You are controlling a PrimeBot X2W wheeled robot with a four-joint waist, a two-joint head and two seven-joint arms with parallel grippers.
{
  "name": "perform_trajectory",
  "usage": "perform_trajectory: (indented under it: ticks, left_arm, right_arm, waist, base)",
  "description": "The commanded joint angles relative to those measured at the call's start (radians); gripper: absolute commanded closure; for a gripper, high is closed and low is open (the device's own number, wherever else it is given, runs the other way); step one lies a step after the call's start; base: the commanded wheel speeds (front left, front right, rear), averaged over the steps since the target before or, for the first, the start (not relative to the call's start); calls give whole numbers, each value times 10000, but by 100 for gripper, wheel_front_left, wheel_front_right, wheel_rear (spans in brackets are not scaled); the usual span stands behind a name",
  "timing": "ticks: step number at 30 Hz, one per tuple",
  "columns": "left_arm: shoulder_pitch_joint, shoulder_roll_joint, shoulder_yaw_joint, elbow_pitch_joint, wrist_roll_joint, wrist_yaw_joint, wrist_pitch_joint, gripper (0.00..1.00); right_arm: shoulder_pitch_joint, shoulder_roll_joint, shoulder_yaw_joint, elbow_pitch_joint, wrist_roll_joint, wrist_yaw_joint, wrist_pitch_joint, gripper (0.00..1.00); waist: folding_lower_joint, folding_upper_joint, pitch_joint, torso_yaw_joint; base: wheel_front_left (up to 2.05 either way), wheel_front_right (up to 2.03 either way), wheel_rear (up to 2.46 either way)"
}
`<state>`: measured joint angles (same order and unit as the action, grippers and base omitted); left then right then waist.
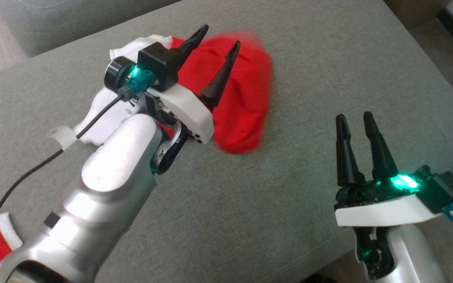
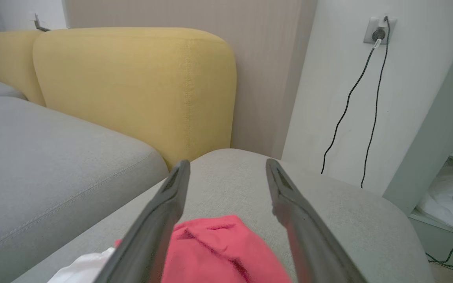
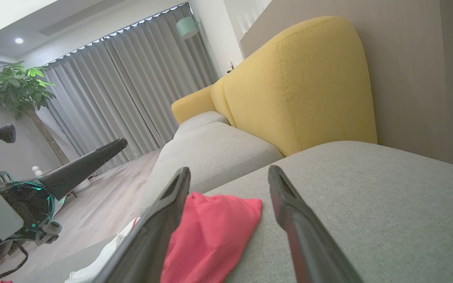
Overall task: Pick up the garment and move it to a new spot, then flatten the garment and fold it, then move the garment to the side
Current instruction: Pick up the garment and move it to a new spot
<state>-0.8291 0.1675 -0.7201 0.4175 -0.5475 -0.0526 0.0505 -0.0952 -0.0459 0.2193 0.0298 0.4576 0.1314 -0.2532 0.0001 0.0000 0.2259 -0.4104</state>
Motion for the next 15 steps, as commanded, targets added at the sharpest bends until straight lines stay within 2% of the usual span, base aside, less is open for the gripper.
perform_trajectory:
  ticks: [1, 8, 15]
  left_arm:
    - [-412, 163, 293, -154, 93, -18, -121, 0]
    - [-167, 498, 514, 356, 120, 85, -967, 0]
    - [834, 901, 809, 261, 229, 503, -2381, 0]
  right_arm:
    - [-202, -43, 168, -394, 47, -7, -86, 0]
    - [-197, -43, -228, -389, -264, -7, -86, 0]
    - [-104, -43, -704, -218, -776, -7, -86, 0]
  waist:
    - [-1, 0, 71, -50]
    - [-1, 0, -168, 1045]
    - [-1, 0, -587, 2682]
  base:
    - [0, 0, 0]
    - [0, 0, 0]
    - [0, 0, 0]
